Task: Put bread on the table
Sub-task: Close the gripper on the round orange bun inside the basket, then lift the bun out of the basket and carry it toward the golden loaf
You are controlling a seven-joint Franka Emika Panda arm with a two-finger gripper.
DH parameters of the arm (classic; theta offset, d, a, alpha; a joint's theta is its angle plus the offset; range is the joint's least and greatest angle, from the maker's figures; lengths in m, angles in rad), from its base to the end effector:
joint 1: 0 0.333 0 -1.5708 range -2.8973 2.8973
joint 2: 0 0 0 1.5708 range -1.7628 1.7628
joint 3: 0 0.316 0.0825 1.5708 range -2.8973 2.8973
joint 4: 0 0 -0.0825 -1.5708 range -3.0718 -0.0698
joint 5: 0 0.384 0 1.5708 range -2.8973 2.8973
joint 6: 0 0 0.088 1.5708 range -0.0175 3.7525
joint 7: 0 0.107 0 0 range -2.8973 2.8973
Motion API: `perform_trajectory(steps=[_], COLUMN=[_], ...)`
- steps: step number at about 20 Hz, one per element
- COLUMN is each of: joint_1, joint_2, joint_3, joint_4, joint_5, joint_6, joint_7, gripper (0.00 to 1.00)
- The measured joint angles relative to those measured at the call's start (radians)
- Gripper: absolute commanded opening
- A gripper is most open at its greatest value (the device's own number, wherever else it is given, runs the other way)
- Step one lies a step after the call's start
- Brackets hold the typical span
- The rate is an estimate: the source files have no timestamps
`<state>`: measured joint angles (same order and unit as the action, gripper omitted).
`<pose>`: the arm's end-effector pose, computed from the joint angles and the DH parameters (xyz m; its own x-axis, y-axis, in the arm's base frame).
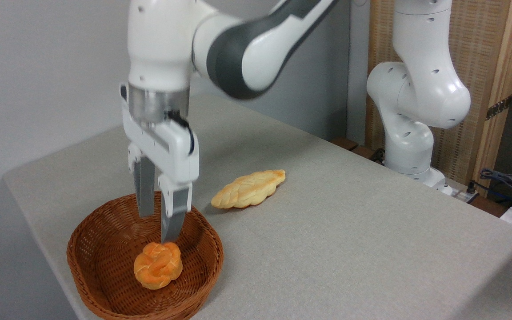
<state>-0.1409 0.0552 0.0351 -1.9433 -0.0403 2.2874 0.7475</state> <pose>0.5948 -0.0644 0.4823 0.6404 -0.7321 0.2322 -0.7149 -0.6787 -0.1679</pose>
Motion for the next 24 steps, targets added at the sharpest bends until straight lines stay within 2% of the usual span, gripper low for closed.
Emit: perform_trajectory(steps=[9,12,13,14,17,24], joint_1=[0.0,0.0,0.0,0.0,0.0,0.001], joint_2=[0.086,0.105,0.109,0.112,0.115,0.115], joint_3=[0.0,0.0,0.0,0.0,0.0,0.0], joint_4=[-0.02,-0.023,-0.024,-0.024,-0.024,-0.024], joint_5=[0.0,0.0,0.008,0.021,0.037,0.039], joint_6=[0.1,0.124,0.129,0.132,0.133,0.133], joint_7=[0.07,0.073,0.077,0.08,0.08,0.081], gripper=[0.98,0.61,0.44,0.34,0.32,0.32])
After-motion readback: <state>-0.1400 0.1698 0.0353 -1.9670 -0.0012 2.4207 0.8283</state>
